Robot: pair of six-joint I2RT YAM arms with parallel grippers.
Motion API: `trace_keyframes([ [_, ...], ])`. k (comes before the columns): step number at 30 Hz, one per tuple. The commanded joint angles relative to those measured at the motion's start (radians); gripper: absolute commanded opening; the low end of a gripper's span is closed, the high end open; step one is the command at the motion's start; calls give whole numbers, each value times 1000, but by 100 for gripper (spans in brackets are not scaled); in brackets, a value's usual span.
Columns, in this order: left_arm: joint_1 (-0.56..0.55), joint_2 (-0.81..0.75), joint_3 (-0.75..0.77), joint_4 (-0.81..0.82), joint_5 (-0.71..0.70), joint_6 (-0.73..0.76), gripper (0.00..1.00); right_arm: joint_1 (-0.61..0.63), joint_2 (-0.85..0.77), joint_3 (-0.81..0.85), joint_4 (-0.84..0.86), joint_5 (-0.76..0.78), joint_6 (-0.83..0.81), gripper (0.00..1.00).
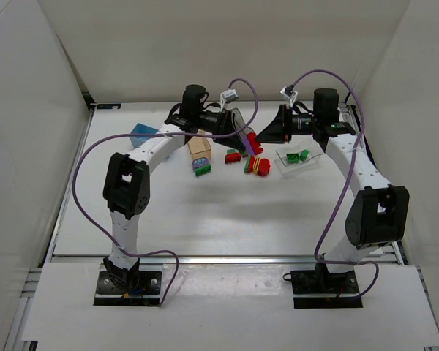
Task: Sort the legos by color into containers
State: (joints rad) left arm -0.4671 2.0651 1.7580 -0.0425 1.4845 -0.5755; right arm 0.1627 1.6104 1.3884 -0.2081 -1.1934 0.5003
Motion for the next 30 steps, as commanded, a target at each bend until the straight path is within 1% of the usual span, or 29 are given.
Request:
trace_keyframes([
  [1,-2,-48,-28,4,132,14,19,-26,-23,32,-23,-2,-54,0],
  [6,4,-105,-107,4,132,25,16,-140,-53,-9,-76,9,-103,0],
  [7,4,-112,-120,4,131,26,16,-155,-72,-17,-85,9,-120,0],
  [8,5,-126,-133,4,131,25,15,-198,-78,-34,-99,11,-124,0],
  [12,12,-154,-186,7,131,54,15,-270,-125,-78,-146,9,-167,0],
  [13,15,-151,-174,7,125,61,15,-282,-136,-83,-177,14,-190,0],
  [15,15,-122,-137,7,82,68,16,-325,-187,-91,-290,32,-290,0],
  [16,12,-105,-111,7,24,78,16,-340,-208,-95,-327,50,-322,0],
  [17,5,-56,-32,-38,-16,100,16,-354,-248,-103,-415,63,-392,0],
  [18,-13,-25,30,-103,-53,150,16,-367,-266,-104,-466,78,-434,0],
  [19,-28,8,94,-155,-122,245,16,-391,-291,-111,-506,116,-465,0],
  [20,-42,76,223,-265,-175,293,16,-400,-338,-118,-560,129,-488,0],
  [21,-71,107,271,-281,-228,311,15,-407,-363,-129,-589,152,-528,0],
  [22,-86,136,317,-292,-321,336,15,-417,-389,-135,-620,202,-536,0],
  [23,-97,195,402,-315,-363,344,14,-422,-439,-144,-634,225,-540,0],
  [24,-123,228,452,-335,-445,356,14,-425,-461,-166,-642,250,-540,0],
  [26,-145,318,539,-388,-484,408,13,-427,-512,-186,-655,329,-526,0],
  [27,-156,348,625,-419,-516,431,13,-427,-553,-195,-657,362,-510,0],
  [28,-177,386,649,-436,-564,446,12,-427,-576,-201,-666,391,-503,0],
  [29,-183,398,669,-438,-576,466,12,-433,-592,-203,-680,426,-503,0],
  [30,-192,411,679,-441,-622,480,12,-443,-619,-201,-695,436,-511,0],
])
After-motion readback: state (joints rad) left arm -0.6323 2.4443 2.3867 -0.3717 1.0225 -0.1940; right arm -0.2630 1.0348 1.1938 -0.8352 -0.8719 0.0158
